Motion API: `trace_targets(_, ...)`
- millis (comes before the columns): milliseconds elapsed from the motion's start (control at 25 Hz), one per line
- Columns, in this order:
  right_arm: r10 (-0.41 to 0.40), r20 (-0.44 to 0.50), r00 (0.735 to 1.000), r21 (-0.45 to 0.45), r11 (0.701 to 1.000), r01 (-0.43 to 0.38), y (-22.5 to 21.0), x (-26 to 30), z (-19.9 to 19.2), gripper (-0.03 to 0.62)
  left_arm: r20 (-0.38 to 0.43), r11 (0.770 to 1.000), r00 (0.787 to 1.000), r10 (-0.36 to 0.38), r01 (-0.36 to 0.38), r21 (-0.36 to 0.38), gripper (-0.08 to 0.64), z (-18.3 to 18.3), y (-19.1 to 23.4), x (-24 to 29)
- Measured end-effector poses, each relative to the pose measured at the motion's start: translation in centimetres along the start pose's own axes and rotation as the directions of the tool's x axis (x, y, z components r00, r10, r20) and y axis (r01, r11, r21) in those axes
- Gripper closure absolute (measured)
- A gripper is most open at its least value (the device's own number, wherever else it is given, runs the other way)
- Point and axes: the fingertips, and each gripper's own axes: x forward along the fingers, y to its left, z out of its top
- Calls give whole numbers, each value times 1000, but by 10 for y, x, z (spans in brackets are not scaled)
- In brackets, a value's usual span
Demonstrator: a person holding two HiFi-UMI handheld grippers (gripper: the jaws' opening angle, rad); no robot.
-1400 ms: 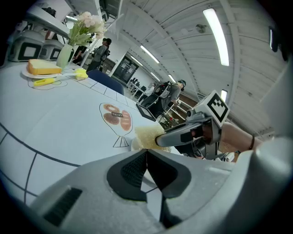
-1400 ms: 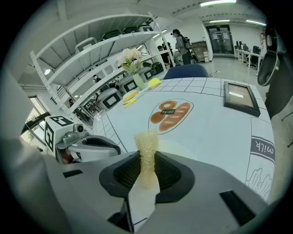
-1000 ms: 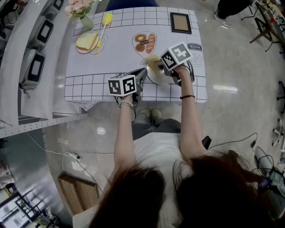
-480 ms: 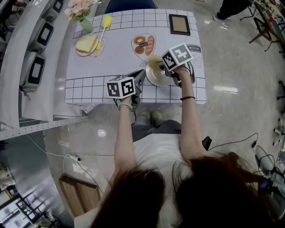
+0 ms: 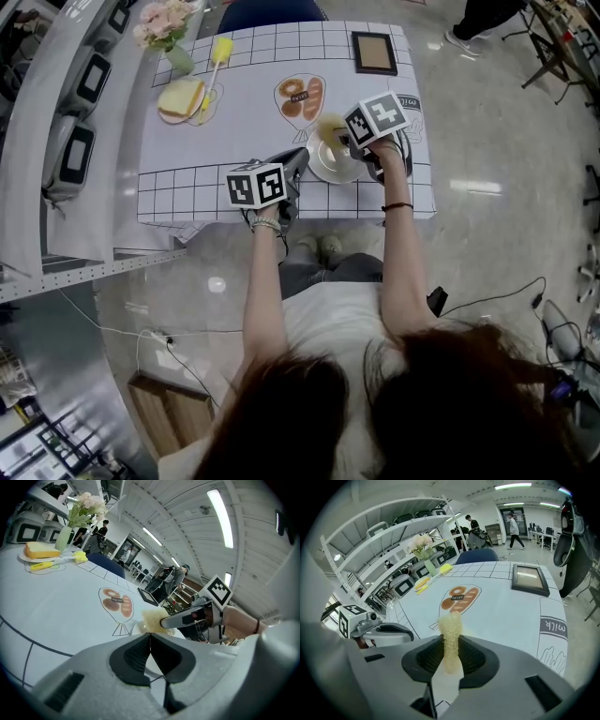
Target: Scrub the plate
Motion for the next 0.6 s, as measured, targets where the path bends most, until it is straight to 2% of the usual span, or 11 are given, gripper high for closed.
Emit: trace_targets(600, -50, 5, 999, 30, 998, 50, -18, -15, -4, 514, -13, 1000, 1000, -24, 24, -1, 549, 1, -4, 7)
